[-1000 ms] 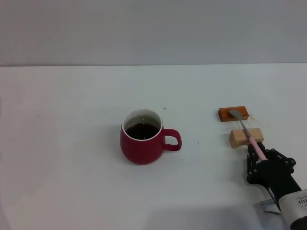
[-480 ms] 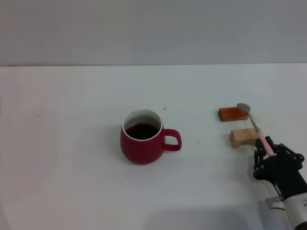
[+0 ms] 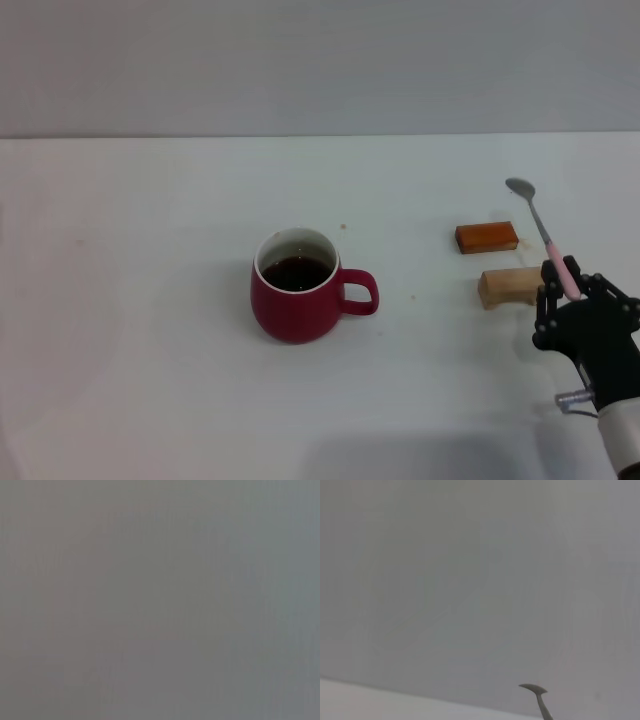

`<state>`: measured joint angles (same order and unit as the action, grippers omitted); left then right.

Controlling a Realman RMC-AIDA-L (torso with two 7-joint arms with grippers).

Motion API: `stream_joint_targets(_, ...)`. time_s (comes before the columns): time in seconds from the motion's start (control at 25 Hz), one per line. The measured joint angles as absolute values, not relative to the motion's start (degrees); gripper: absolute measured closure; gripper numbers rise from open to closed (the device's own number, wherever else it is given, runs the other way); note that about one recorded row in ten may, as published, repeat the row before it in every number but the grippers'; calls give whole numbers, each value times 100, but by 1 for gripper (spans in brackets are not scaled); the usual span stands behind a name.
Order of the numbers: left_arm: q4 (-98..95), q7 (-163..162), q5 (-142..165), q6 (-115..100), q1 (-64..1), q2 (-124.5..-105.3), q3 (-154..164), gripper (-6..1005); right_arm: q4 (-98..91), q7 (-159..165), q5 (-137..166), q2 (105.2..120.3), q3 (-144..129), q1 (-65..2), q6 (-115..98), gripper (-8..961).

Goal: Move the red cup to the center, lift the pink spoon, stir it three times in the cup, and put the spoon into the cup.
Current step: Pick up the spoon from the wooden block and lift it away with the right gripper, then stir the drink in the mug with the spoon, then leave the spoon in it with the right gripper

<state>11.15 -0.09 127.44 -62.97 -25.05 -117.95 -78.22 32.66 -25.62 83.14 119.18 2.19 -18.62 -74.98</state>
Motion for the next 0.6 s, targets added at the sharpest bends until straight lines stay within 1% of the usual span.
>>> stream_joint_targets(0.32,1073,-9,12744,-6264,-2505,-11795,-7822,197,3423,-2468,8351,11927,302,-1995,-8173,800)
stream_joint_targets(0.6,1062,-9,12744,-6264,-2502,-11795,-7822,197,3509,-1497,8371,11914,310,-2338,-8899,800)
